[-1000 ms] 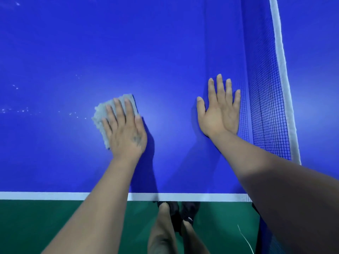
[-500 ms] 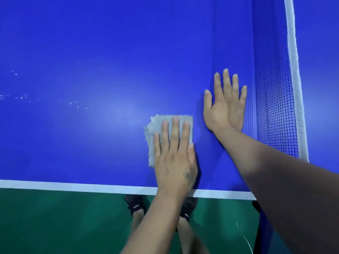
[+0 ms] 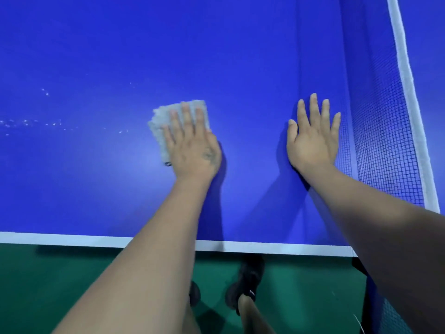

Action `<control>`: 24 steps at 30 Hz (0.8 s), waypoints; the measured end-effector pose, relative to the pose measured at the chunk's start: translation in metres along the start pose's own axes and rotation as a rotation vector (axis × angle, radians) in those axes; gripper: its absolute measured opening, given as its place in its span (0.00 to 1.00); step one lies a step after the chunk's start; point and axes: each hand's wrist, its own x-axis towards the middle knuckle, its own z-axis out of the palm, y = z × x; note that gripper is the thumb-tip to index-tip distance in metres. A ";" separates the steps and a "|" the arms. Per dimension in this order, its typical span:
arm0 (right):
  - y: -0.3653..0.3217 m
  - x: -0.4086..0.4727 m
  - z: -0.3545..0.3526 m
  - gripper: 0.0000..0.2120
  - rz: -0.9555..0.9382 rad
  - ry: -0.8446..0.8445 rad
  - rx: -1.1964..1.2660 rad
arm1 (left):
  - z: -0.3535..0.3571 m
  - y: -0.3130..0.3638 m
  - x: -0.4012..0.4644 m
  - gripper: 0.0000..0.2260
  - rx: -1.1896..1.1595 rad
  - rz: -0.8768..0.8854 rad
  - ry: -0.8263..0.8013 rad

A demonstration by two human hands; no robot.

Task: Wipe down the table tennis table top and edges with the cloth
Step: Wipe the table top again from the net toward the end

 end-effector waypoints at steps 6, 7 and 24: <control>-0.083 -0.005 -0.014 0.30 -0.119 0.085 0.073 | 0.006 0.010 -0.091 0.26 -0.035 0.290 0.025; -0.100 -0.005 -0.014 0.30 -0.136 0.076 0.094 | 0.002 0.001 -0.109 0.26 -0.020 0.286 0.009; -0.150 -0.019 0.010 0.29 0.069 0.113 0.214 | -0.024 -0.084 0.018 0.29 0.057 0.117 0.017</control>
